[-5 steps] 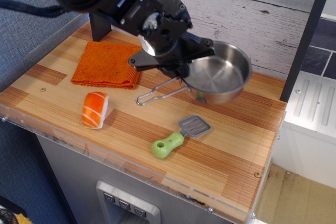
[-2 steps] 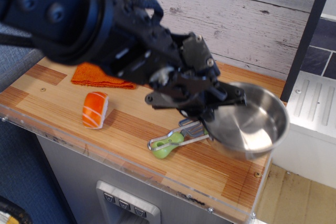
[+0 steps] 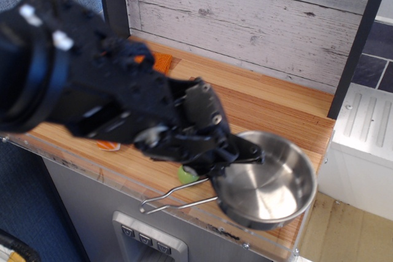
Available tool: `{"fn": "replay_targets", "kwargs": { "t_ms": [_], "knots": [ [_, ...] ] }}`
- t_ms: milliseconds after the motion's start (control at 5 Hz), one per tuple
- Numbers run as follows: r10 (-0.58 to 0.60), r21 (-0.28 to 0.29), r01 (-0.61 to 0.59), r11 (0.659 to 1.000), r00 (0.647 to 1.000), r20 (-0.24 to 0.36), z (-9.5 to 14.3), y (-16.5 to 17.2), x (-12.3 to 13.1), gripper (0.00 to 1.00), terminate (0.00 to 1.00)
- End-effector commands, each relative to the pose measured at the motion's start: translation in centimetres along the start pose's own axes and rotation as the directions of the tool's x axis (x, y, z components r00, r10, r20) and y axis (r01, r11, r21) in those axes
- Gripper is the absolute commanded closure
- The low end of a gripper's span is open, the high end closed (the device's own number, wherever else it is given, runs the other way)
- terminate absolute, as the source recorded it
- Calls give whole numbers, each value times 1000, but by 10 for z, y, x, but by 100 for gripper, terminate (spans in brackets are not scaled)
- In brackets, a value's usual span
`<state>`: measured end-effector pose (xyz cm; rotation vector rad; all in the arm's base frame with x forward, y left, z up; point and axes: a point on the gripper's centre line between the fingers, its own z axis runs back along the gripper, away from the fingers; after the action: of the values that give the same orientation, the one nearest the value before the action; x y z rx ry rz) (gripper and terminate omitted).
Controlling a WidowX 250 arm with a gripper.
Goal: Move pot to bottom left edge of table, right of spatula.
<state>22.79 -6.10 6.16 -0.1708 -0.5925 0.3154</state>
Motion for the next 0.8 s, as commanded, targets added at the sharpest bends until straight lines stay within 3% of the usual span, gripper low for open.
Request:
{"fn": "replay_targets", "kwargs": {
  "t_ms": [0,600],
  "knots": [
    [7,-2,-7,1000,1000,9,-2,3,6,100,0],
    [21,17,-21,1000,1000,2,-28,5,25,100,0]
  ]
}}
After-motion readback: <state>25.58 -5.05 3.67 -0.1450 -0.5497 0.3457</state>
